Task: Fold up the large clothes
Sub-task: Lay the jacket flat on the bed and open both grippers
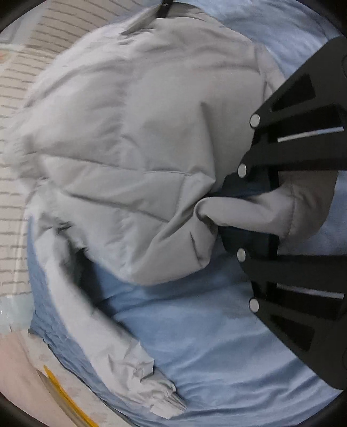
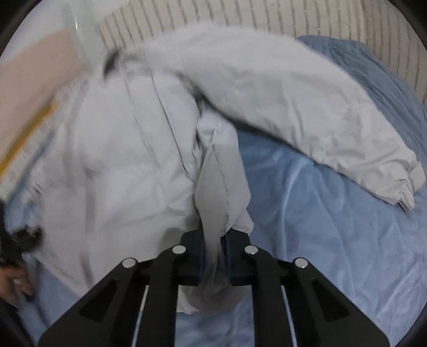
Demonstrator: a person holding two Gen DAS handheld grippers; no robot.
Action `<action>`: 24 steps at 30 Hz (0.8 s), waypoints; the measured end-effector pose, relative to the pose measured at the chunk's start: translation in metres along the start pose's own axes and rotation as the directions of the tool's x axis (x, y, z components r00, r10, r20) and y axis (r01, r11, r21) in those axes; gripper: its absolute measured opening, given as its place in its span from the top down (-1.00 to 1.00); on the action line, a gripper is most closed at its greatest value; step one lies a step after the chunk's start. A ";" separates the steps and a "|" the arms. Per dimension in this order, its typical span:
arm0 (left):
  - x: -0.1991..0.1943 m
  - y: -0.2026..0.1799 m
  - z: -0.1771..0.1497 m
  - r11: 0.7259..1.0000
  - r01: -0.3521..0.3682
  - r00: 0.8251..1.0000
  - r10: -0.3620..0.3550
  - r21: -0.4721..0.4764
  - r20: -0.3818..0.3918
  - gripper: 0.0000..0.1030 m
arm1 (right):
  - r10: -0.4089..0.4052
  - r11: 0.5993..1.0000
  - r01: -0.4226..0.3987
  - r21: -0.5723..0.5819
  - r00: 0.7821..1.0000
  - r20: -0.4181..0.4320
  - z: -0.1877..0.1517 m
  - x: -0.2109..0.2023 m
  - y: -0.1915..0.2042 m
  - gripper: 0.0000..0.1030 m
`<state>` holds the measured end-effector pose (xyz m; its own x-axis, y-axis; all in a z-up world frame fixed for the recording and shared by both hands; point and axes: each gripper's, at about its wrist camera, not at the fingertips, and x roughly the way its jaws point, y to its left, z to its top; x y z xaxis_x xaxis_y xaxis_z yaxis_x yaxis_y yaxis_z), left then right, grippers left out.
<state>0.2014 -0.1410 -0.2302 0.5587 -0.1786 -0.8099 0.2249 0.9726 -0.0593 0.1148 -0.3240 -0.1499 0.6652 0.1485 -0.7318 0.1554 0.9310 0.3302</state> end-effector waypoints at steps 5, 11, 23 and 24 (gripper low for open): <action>-0.077 0.005 0.010 0.998 0.042 0.993 -0.046 0.041 0.112 0.78 | 0.035 0.994 -0.030 -0.106 0.998 0.050 -0.019 -0.093 0.035 0.80; -0.163 0.029 -0.017 0.993 0.079 0.983 -0.093 0.091 0.160 0.78 | 0.007 0.970 -0.011 -0.243 1.000 -0.017 -0.080 -0.172 0.074 0.79; -0.257 0.043 -0.092 0.998 0.035 0.918 -0.012 -0.051 0.395 -0.94 | -0.265 0.948 0.271 -0.166 0.963 0.058 -0.114 -0.225 0.087 -0.69; -0.261 0.042 -0.092 0.997 0.030 0.919 -0.002 -0.064 0.394 -0.94 | -0.276 0.945 0.289 -0.155 0.956 0.100 -0.107 -0.233 0.089 -0.69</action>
<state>-0.0089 -0.0396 -0.0749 0.8278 -0.2250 -0.5140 0.1897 0.9744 -0.1210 -0.1043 -0.2396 -0.0140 0.6658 -0.1486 -0.7311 0.2263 0.9740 0.0081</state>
